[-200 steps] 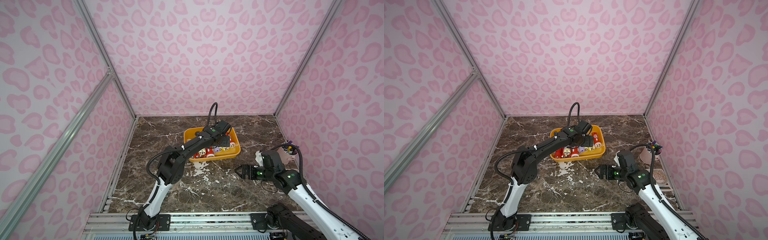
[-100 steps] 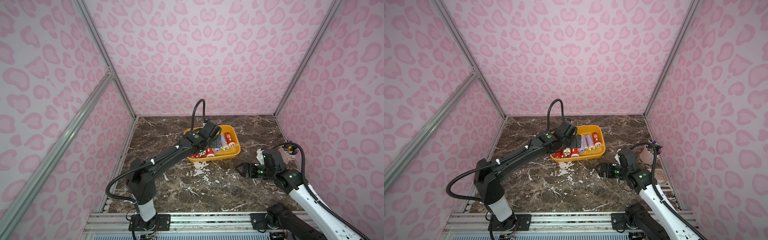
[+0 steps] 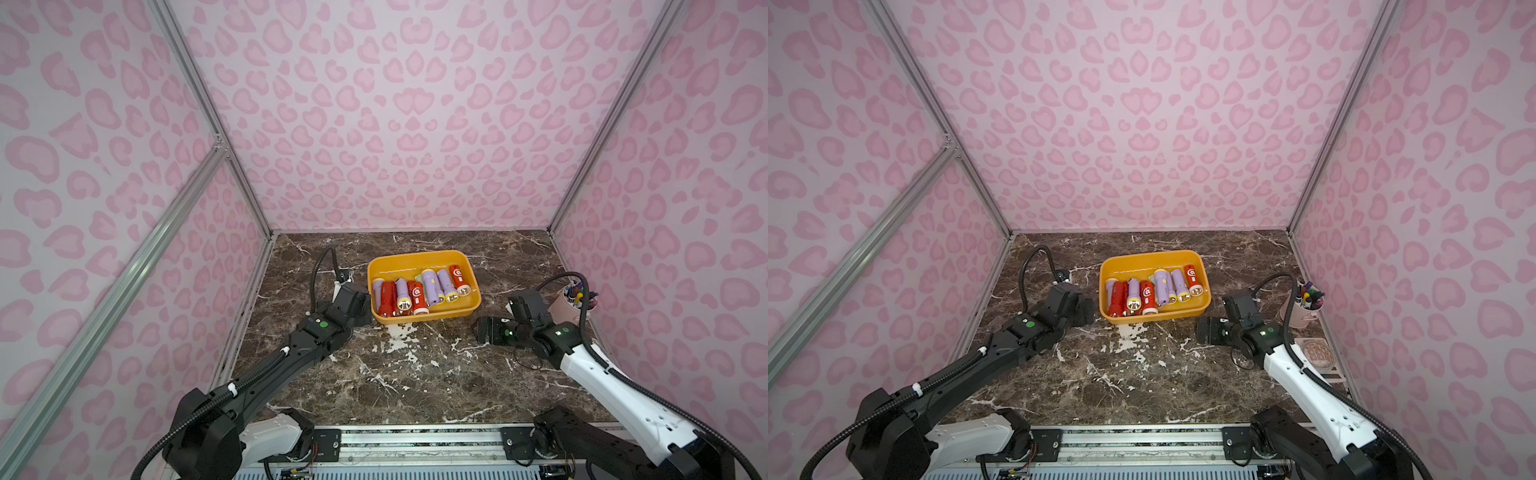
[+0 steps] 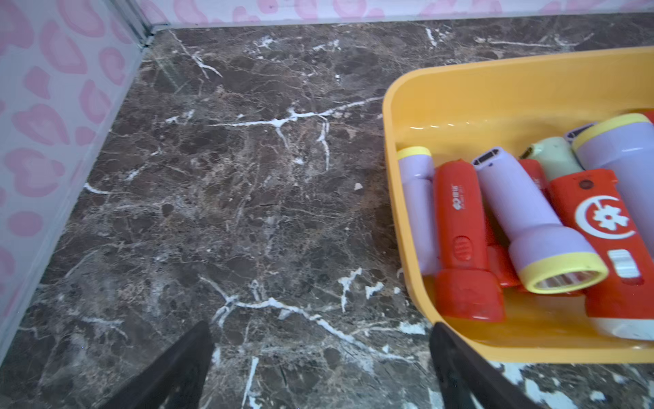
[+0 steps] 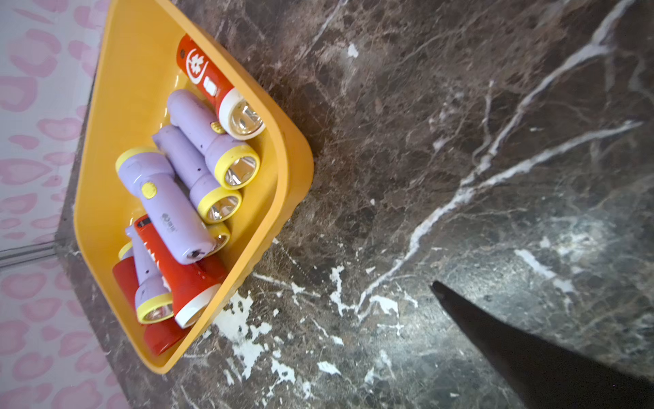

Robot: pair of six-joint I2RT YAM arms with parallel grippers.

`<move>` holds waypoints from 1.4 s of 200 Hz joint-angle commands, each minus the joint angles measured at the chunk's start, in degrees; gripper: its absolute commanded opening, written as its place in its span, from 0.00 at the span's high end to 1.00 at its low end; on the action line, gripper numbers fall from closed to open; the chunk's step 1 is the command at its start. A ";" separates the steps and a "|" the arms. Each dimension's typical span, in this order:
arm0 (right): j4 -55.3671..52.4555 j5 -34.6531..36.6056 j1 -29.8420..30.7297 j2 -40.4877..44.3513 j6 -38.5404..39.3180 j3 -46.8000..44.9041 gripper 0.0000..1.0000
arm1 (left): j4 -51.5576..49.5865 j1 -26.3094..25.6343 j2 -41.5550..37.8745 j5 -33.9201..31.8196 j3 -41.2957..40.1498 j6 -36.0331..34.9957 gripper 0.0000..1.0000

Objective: Put the flashlights into the storage boxes
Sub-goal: Reset both arms

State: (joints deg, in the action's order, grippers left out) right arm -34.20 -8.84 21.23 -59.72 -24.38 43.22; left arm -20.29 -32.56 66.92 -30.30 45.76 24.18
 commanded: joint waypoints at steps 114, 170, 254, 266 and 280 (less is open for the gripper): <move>37.63 22.69 -14.70 -13.39 12.66 -4.92 0.01 | 36.07 21.44 -5.59 3.36 -18.07 -12.71 0.04; 59.21 22.95 -17.54 -22.16 16.85 -10.89 0.01 | 54.89 30.13 -5.46 10.80 -28.39 -15.30 0.03; 79.46 22.19 -17.90 -27.33 23.15 -18.11 0.01 | 65.92 32.38 7.20 11.39 -27.23 -14.47 0.00; 78.97 22.21 -17.90 -27.05 23.13 -18.15 0.01 | 66.16 32.46 7.76 9.99 -26.97 -14.39 0.01; 79.60 22.06 -17.92 -26.86 23.05 -18.74 0.01 | 66.09 32.47 7.67 11.40 -26.98 -14.68 0.01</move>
State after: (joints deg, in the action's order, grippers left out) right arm 39.40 12.58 3.27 -86.83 -2.26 25.28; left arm 41.50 -0.30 74.39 -18.50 18.13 9.89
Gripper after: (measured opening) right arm 0.992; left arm 0.990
